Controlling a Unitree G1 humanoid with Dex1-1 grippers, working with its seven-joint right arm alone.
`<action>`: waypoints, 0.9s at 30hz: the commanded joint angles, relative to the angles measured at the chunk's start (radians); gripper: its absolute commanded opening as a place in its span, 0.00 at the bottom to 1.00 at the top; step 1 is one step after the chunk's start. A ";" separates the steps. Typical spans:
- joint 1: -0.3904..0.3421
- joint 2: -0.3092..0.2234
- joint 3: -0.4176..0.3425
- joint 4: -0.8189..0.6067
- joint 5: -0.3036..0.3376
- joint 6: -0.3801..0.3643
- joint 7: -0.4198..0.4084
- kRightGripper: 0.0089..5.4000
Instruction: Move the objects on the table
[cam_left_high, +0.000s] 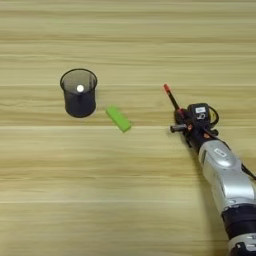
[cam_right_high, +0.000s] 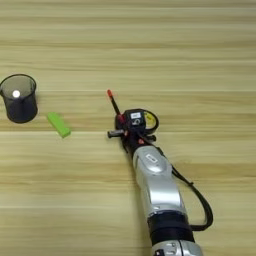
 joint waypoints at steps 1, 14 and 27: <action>-0.013 -0.020 0.000 -0.020 -0.005 0.023 -0.009 0.13; -0.018 -0.018 0.006 -0.014 -0.008 0.027 -0.014 0.28; -0.015 -0.009 0.008 -0.031 0.002 0.008 -0.013 0.50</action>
